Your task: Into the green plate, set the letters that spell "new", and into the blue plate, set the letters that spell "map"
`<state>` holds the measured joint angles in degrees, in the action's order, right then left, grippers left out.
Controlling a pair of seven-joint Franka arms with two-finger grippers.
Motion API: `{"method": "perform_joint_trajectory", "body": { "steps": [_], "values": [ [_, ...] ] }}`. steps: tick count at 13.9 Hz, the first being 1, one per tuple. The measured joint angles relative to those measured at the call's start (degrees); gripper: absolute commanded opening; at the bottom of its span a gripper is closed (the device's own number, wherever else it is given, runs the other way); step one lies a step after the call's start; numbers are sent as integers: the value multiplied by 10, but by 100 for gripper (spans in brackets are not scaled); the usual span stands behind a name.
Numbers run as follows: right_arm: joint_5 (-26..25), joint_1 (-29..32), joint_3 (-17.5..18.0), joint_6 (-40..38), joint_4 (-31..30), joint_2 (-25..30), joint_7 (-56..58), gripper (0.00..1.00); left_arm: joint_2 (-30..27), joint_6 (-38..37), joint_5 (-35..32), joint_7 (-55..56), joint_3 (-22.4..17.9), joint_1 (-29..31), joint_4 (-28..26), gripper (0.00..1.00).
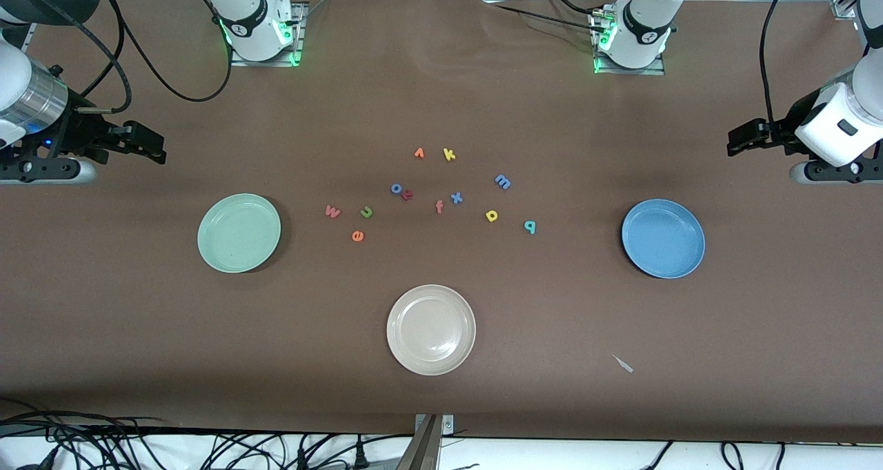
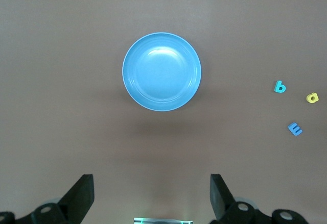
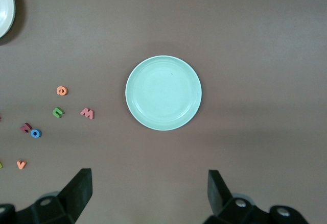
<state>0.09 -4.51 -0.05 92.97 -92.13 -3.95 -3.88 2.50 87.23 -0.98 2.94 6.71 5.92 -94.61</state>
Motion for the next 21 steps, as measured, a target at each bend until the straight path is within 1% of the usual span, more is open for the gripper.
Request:
{"method": "perform_joint_trajectory", "body": {
  "steps": [21],
  "values": [
    [-10, -1, 2, -1, 0, 0, 0, 100, 2, 0, 0, 0, 0, 0, 0, 100]
  ]
}}
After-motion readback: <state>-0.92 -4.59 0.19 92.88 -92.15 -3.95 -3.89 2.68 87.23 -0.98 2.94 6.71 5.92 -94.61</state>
